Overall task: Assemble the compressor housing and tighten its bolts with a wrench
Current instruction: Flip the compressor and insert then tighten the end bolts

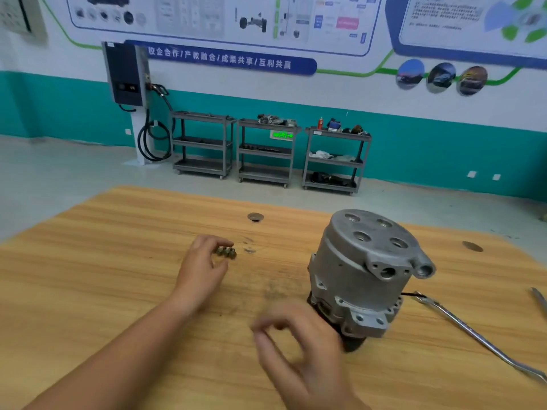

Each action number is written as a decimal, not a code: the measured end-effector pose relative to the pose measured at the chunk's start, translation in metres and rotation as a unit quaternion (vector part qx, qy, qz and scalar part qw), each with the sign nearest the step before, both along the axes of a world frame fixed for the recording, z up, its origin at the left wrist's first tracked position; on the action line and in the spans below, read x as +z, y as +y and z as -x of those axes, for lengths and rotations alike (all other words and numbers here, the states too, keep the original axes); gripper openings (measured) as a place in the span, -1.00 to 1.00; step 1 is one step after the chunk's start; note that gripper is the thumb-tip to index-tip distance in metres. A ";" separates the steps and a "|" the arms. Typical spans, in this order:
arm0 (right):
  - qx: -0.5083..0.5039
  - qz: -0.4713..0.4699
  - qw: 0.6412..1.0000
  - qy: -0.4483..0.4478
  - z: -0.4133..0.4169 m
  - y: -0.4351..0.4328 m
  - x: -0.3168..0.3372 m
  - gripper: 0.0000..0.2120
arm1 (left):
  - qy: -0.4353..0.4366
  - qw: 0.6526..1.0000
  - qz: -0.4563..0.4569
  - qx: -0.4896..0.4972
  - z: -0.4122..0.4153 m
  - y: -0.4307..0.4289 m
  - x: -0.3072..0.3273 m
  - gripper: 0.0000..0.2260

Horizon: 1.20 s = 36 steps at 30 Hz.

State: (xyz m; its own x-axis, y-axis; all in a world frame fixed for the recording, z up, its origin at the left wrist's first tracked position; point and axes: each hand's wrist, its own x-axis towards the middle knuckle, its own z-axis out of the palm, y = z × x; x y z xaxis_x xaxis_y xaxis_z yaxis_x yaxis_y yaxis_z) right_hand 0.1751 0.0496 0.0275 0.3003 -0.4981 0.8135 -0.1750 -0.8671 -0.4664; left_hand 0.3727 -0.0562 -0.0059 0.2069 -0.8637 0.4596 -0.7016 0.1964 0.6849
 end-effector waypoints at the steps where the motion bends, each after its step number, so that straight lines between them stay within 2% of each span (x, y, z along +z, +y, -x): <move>1: -0.011 -0.108 0.992 0.056 -0.022 -0.016 -0.003 -0.90 | -0.037 0.999 -0.031 0.021 -0.013 -0.010 -0.003 -0.70; 3: -0.063 -0.313 0.941 0.107 -0.062 -0.067 -0.013 -0.79 | -0.098 0.990 -0.094 0.046 -0.032 -0.029 -0.007 -0.69; 4: -0.107 -0.368 0.916 0.118 -0.078 -0.094 -0.019 -0.72 | -0.123 0.984 -0.116 0.048 -0.037 -0.037 -0.010 -0.67; 5: -0.143 -0.384 0.901 0.142 -0.092 -0.120 -0.023 -0.67 | -0.143 0.980 -0.132 0.044 -0.041 -0.045 -0.012 -0.64; 10: -0.217 -0.321 0.883 0.265 -0.118 -0.194 -0.045 -0.67 | -0.190 0.971 -0.142 0.017 -0.044 -0.074 -0.022 -0.61; 16: -0.228 -0.246 0.863 0.378 -0.125 -0.218 -0.046 -0.75 | -0.270 0.952 -0.137 0.044 -0.050 -0.093 -0.034 -0.74; 24: -0.246 -0.236 0.874 0.346 -0.104 -0.187 -0.053 -0.77 | -0.302 0.950 -0.069 0.041 -0.042 -0.078 -0.033 -0.80; 26: -0.241 -0.261 0.886 0.299 -0.095 -0.167 -0.048 -0.77 | -0.250 0.968 -0.028 0.009 -0.034 -0.065 -0.025 -0.82; 29: -0.171 -0.290 0.920 0.201 -0.077 -0.115 -0.021 -0.80 | -0.034 0.996 0.061 -0.062 -0.013 -0.039 0.008 -0.82; 31: -0.106 -0.264 0.945 0.163 -0.051 -0.070 0.006 -0.83 | 0.086 0.983 0.121 -0.106 0.008 -0.017 0.043 -0.74; 33: -0.054 -0.214 0.967 0.126 -0.010 -0.028 0.041 -0.84 | 0.189 0.950 0.163 -0.186 0.034 0.005 0.080 -0.68; 35: -0.074 -0.159 0.978 0.113 0.041 -0.004 0.082 -0.83 | 0.240 0.914 0.173 -0.277 0.060 0.023 0.113 -0.69; 36: -0.111 -0.142 0.977 0.116 0.065 -0.001 0.101 -0.83 | 0.229 0.909 0.165 -0.306 0.072 0.030 0.127 -0.73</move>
State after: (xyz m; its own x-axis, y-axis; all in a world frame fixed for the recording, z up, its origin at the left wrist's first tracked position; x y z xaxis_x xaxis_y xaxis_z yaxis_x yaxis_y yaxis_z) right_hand 0.1102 0.0482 0.1289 0.3189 -0.7674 0.5562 -0.4743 -0.6373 -0.6074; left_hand 0.3004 -0.0266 0.1207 -0.0302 -0.7119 0.7016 -0.0476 0.7022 0.7104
